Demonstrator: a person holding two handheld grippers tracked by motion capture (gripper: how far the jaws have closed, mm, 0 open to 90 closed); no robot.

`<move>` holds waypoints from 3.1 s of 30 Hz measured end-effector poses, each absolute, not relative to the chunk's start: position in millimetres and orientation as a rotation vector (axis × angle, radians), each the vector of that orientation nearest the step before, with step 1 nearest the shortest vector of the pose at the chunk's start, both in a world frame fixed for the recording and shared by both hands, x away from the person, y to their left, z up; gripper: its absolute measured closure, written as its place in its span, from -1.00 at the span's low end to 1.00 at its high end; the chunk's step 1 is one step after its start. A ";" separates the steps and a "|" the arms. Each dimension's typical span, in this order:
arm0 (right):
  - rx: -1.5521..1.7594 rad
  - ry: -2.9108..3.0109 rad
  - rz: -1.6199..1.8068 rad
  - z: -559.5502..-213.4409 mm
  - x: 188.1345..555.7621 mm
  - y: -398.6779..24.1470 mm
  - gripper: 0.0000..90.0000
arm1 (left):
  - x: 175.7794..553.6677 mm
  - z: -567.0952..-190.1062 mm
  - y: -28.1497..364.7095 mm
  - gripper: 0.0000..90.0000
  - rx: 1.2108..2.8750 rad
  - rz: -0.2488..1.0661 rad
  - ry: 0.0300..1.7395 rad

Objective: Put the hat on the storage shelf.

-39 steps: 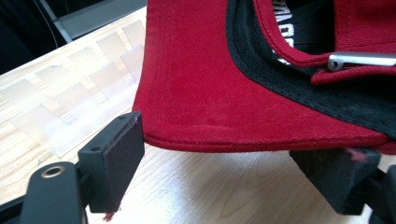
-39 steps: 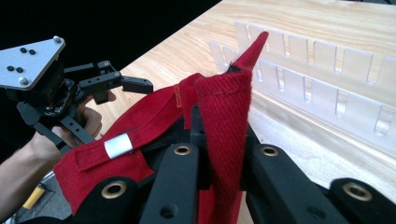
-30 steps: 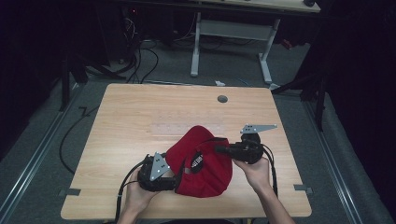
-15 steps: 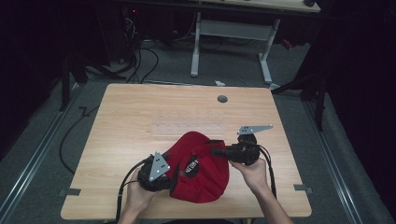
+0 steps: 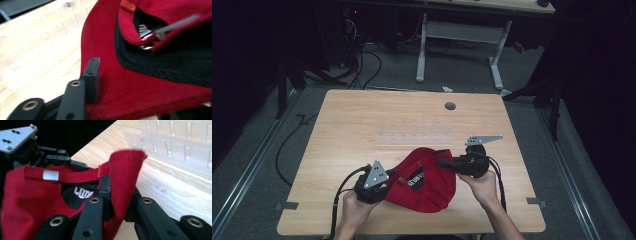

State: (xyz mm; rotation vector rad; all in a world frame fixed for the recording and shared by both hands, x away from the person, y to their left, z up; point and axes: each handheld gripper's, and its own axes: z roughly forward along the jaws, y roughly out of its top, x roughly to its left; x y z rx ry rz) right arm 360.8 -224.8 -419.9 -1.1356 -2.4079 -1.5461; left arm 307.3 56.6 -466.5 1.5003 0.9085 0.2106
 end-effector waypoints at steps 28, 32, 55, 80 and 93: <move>-1.335 -2.348 -1.788 -411.5 376.9 -242.9 0.18 | 299.6 -450.1 69.1 0.88 1.564 0.100 0.858; -1.405 -2.344 -1.798 -411.3 374.4 -258.6 0.09 | 301.1 -445.5 76.7 0.88 1.529 0.095 0.873; -1.675 -2.757 -1.349 -500.6 371.8 -259.6 0.06 | 322.6 -432.3 106.5 0.87 1.391 0.145 0.995; -1.752 -2.871 -1.219 -531.1 374.0 -256.1 -0.07 | 343.4 -415.6 133.8 0.87 1.258 0.161 1.040; -1.754 -2.863 -1.216 -531.1 373.6 -255.1 -0.12 | 357.5 -412.0 142.8 0.87 1.211 0.176 1.061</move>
